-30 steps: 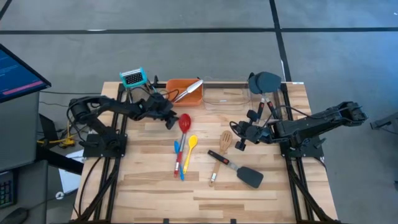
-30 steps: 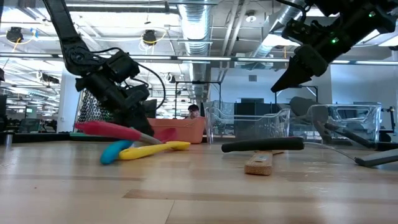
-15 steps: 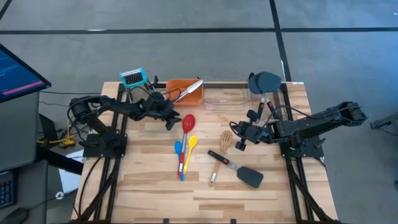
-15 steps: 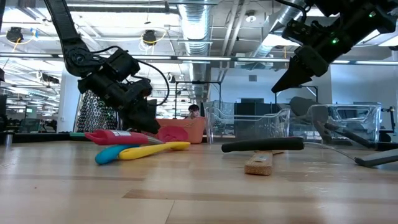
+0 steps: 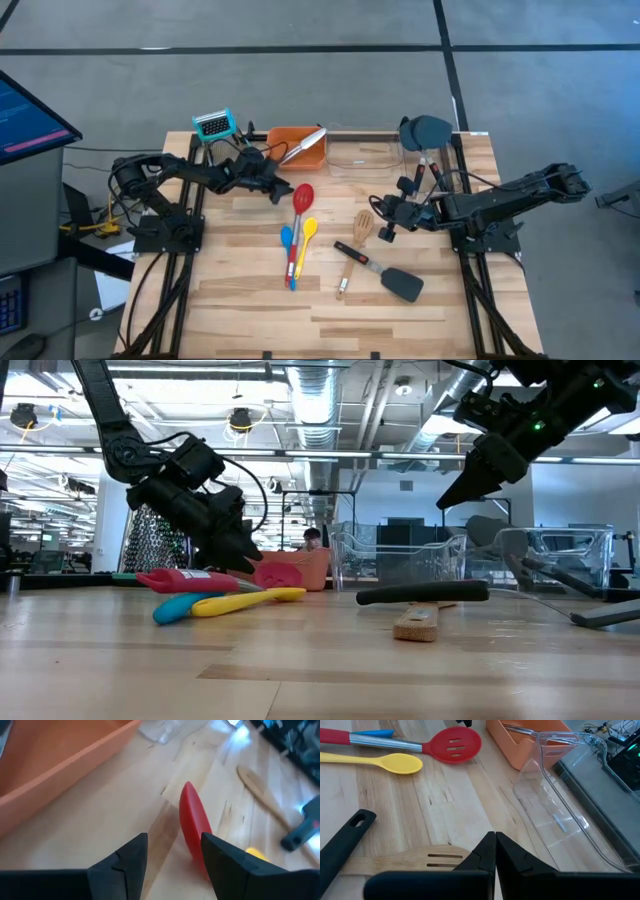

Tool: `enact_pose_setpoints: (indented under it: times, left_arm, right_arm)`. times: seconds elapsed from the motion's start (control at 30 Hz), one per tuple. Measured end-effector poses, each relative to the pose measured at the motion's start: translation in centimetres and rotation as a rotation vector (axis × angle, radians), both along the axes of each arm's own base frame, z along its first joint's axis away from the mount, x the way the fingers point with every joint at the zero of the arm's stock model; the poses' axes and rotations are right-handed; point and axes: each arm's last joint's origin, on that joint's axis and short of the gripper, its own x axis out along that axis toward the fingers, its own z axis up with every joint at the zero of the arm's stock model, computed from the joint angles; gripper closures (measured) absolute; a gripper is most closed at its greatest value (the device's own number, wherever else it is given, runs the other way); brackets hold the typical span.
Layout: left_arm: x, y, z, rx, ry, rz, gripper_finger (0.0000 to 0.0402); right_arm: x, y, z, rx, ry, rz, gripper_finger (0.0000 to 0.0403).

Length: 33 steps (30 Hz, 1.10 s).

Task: Pick & Place Kitchen Items
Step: Put the red serving spoon into the left transparent bin

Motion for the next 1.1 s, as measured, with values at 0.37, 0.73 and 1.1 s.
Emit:
enact_pose_setpoints:
  times: [0.37,0.73,1.1]
  left_arm:
    - [0.7,-1.1,0.0,-0.009,0.005,-0.004,0.023]
    - [1.2,-1.7,0.1,0.022,0.011,0.002,0.023]
    - [1.8,-2.4,-1.2,0.027,0.054,0.027,0.023]
  right_arm:
    - [0.0,0.0,0.0,0.0,0.0,0.0,0.0402]
    - [0.0,0.0,0.0,0.0,0.0,0.001,0.0402]
    - [0.0,0.0,0.0,0.0,0.0,0.001,0.0402]
